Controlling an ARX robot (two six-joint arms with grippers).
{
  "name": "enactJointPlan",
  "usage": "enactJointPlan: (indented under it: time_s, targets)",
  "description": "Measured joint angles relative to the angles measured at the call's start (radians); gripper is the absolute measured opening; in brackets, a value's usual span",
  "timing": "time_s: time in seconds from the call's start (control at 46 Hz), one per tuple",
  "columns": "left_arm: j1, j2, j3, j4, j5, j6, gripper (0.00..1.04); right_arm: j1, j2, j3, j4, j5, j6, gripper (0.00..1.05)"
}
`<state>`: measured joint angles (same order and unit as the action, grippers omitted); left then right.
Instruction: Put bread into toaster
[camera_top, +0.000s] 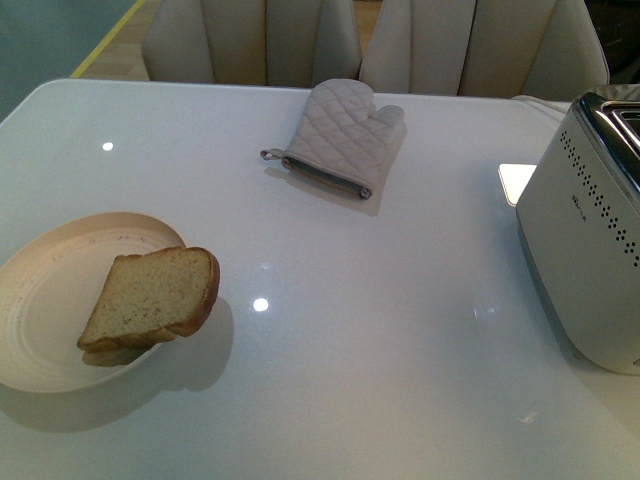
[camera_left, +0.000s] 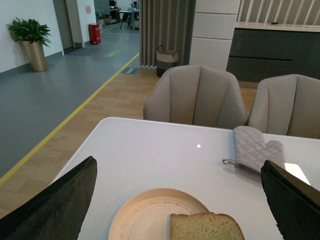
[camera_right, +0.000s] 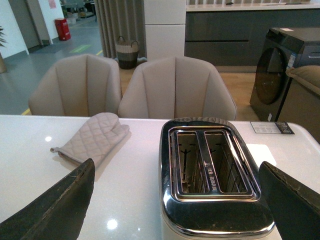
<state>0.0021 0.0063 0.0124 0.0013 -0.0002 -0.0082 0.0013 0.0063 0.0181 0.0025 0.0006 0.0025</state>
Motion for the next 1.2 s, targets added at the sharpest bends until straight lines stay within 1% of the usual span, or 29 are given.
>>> enactJointPlan:
  time_s: [0.522,0.565,0.609,0.63,0.652,0.717,0.804,0.848,0.891,0.935,1.0,1.065,1.13,1.196]
  targets:
    - [0.000,0.001,0.000,-0.002,0.004,-0.004,0.98,0.000,0.000,0.000,0.000,0.000,0.000,0.96]
    - [0.016,0.036,0.032,-0.092,0.074,-0.064,0.98,0.000,0.000,0.000,0.000,0.000,0.000,0.96]
    - [0.035,0.146,0.105,-0.254,0.159,-0.186,0.98,0.000,0.000,0.000,0.000,-0.001,0.000,0.96]
    - [0.039,0.179,0.121,-0.285,0.172,-0.215,0.98,0.000,0.000,0.000,0.000,-0.001,0.000,0.96]
    - [0.042,0.209,0.132,-0.298,0.178,-0.258,0.98,0.000,0.000,0.000,0.000,-0.001,0.000,0.96]
    - [0.056,0.277,0.151,-0.283,0.210,-0.306,0.98,0.000,0.000,0.000,0.000,-0.001,0.000,0.96]
    - [0.098,0.399,0.185,-0.182,0.261,-0.335,0.98,0.000,0.000,0.000,0.000,-0.001,0.000,0.96]
    - [0.135,0.518,0.206,-0.074,0.293,-0.341,0.98,0.000,0.000,0.000,0.000,-0.001,0.000,0.96]
    - [0.153,0.591,0.218,-0.011,0.303,-0.341,0.98,0.000,0.000,0.000,0.000,-0.001,0.000,0.96]
    - [0.183,0.752,0.243,0.122,0.303,-0.334,0.98,0.000,0.000,0.000,0.000,-0.001,0.000,0.96]
    - [0.207,0.927,0.272,0.265,0.306,-0.328,0.98,0.000,0.000,0.000,0.000,-0.001,0.000,0.96]
    - [0.222,1.099,0.309,0.393,0.289,-0.317,0.98,0.000,0.000,0.000,0.000,-0.001,0.000,0.96]
    - [0.235,1.262,0.354,0.497,0.285,-0.312,0.98,0.000,0.000,0.000,0.000,-0.001,0.000,0.96]
    - [0.242,1.388,0.394,0.562,0.280,-0.305,0.98,0.000,0.000,0.000,0.000,-0.001,0.000,0.96]
